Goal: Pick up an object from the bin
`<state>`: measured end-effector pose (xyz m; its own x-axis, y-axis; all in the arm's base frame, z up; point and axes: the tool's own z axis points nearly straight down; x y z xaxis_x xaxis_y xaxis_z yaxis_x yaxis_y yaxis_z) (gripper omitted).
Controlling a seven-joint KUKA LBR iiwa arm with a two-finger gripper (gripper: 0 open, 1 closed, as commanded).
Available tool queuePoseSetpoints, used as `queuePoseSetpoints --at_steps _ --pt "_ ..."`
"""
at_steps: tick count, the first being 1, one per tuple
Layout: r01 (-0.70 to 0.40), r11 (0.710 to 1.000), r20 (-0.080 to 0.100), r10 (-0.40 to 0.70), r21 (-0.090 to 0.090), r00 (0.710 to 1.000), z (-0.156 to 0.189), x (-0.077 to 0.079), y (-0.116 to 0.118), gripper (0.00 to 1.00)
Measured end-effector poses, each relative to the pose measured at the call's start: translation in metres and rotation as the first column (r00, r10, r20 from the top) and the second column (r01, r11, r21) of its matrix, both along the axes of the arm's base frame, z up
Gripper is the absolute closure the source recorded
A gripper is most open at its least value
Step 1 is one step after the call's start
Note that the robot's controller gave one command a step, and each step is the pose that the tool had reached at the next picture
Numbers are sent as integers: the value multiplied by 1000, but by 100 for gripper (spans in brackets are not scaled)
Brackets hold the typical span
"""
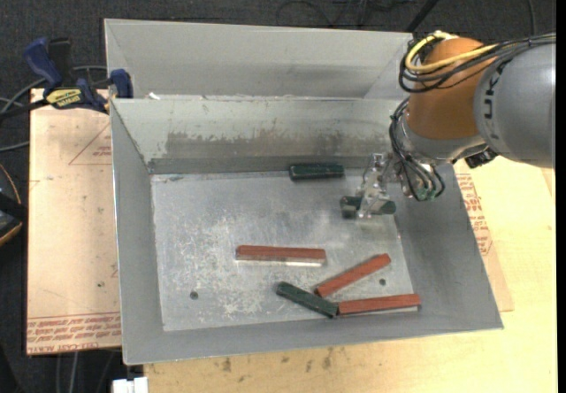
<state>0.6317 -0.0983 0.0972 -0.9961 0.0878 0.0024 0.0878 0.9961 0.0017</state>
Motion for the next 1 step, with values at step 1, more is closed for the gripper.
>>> queuePoseSetpoints --at_steps 1 --pt "0 1000 5 0 -1 1000 19 2 0 100"
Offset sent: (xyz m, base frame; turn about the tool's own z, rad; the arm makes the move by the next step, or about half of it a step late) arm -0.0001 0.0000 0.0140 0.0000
